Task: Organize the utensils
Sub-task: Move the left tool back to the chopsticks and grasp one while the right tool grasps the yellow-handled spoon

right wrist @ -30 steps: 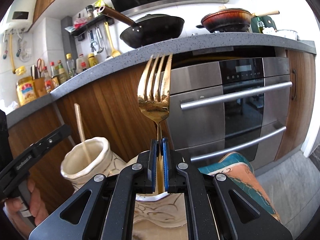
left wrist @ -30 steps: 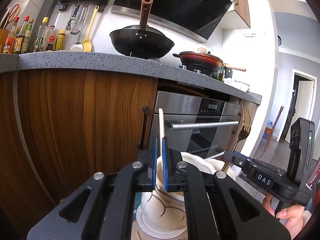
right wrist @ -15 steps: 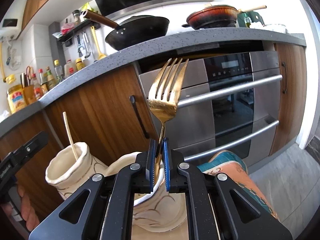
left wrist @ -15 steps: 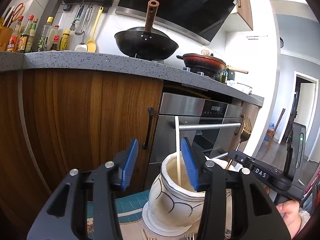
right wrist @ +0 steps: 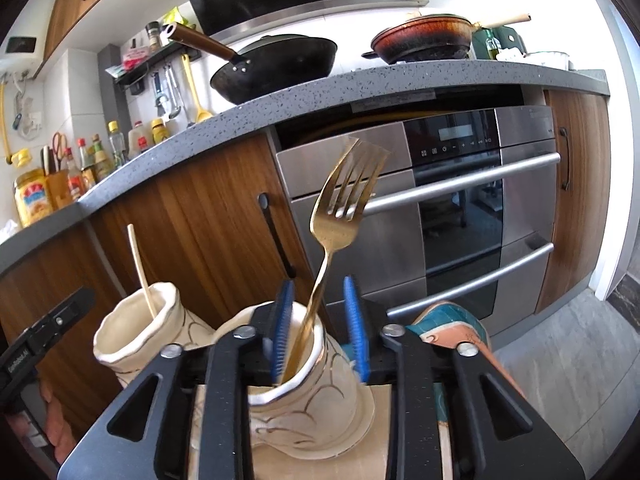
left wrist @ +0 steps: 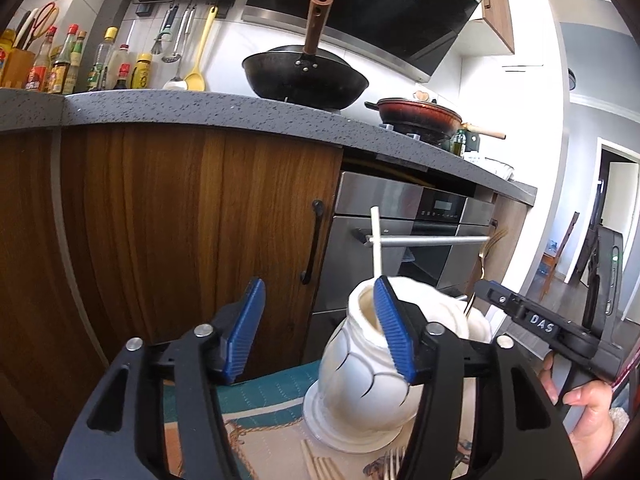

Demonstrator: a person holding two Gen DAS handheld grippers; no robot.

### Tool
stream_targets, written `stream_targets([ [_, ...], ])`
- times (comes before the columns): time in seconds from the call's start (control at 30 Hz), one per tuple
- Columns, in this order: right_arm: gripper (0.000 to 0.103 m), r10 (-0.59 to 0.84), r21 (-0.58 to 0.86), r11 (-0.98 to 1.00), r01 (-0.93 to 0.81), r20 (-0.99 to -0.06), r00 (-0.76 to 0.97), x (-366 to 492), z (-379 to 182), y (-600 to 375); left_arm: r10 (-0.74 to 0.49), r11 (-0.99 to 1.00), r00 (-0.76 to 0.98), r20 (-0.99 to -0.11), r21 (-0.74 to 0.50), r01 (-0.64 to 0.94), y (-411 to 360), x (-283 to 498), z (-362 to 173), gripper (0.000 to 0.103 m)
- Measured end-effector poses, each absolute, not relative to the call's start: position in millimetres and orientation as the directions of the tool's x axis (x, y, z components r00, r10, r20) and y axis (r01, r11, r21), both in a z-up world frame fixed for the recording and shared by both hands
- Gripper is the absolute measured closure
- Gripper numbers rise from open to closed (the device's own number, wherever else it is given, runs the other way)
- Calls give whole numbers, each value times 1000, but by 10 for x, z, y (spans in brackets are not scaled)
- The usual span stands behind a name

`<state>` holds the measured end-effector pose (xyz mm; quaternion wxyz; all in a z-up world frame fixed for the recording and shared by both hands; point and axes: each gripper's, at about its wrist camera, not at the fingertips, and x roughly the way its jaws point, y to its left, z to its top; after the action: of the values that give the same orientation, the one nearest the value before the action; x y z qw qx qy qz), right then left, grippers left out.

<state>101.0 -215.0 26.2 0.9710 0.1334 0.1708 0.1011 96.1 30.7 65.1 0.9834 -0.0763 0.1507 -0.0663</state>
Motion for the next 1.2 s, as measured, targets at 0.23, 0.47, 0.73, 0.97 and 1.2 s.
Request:
stream_targets([
  [0.23,37,214,272,954,-125,-327,920,714,280,-2137,-103,988,940,-324,-143,59,387,728,506,18],
  [0.47,7,220,265,956,-128,-353,909,316,162,-2086,-56,995,908,-416,-98,17,384,463,299,6],
  [0.73,7,224,232,965,-122,-493,841,30,-243,-1961,-54,997,849,-526,-70,20,351,251,114,6],
  [0.97,7,225,226,967,-117,-541,810,-28,-370,-1940,-31,999,748,-663,4,45,187,231,-150,6],
  [1.2,7,214,156,976,-152,-555,804,-30,-415,-1835,12,996,650,-760,66,58,84,276,-415,6],
])
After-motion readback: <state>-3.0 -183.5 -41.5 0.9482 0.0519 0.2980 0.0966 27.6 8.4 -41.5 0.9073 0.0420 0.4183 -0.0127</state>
